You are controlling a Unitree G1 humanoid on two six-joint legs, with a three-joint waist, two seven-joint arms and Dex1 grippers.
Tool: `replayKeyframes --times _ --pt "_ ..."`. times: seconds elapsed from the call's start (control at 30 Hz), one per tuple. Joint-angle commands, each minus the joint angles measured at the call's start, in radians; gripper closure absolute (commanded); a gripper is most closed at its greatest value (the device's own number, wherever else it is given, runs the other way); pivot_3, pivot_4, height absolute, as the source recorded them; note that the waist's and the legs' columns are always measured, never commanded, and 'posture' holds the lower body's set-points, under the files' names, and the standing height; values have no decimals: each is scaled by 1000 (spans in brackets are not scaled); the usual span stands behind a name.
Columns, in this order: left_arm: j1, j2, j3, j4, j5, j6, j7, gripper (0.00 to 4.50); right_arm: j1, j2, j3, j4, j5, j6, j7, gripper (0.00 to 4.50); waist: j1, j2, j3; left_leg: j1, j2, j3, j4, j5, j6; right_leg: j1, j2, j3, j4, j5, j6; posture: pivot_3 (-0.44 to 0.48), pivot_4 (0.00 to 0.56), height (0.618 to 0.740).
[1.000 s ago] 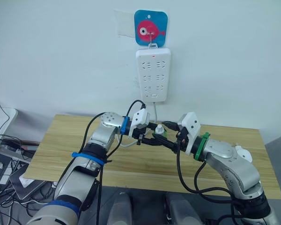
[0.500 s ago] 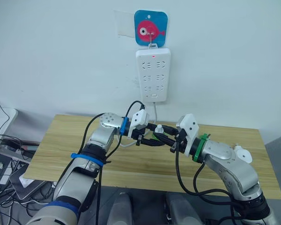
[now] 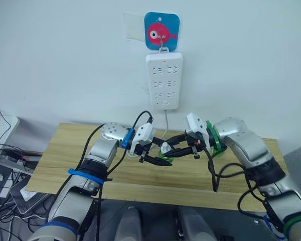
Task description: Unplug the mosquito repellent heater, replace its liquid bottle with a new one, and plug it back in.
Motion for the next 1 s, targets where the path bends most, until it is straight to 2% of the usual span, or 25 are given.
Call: replayKeyframes --times 0.03,0.1,0.2,0.23,0.37,0.5,0.63,0.8,1.0 --pt "6 -22 -26 -58 -15 5 -23 2244 -42 21 -27 50 -16 -45 10 3423 1 0 0 0 0 0 0 0 -1 0 -1 0 0 0 0 81 129 740" --pt "9 -21 -21 -56 -14 7 -22 2244 -35 15 -46 47 -4 -21 10 2656 3 0 0 -1 -1 0 0 1 -1 0 -2 0 0 0 0 79 132 740" --pt "6 -26 -15 -43 -10 4 -15 2244 -13 -1 -72 18 6 5 -8 1786 4 0 0 -1 -3 0 0 1 -2 0 -4 0 0 0 0 69 134 740" --pt "3 -29 -12 -34 -8 0 -11 2244 0 -5 -84 6 3 10 -30 1287 4 0 0 -1 -3 0 0 1 -2 0 -4 0 0 0 0 69 134 740" --pt "-10 -50 4 -5 -2 -6 21 2244 109 -29 -167 -103 15 57 -153 62 4 0 -1 -1 -4 0 0 1 -2 0 -5 0 0 0 0 67 133 740" --pt "-11 -51 11 -3 0 -3 33 2244 271 -49 -232 -318 43 140 -278 62 5 0 -1 -2 -6 -1 0 1 -1 0 -6 0 0 0 0 54 134 740" --pt "-17 -45 19 7 0 -1 38 2244 344 -26 -243 -467 44 201 -402 62 -7 0 -3 -1 -8 0 0 1 -1 0 -7 2 2 0 0 42 131 740" --pt "-28 -44 21 21 1 -2 38 2244 366 40 -229 -541 22 246 -558 62 -7 0 -7 0 -8 -2 -1 2 1 0 -6 1 3 0 0 22 130 740" --pt "-46 -52 17 44 4 -10 39 2244 364 96 -186 -571 13 277 -646 62 -5 0 -9 -1 -9 -1 -1 2 1 0 -7 1 2 0 1 14 131 740"
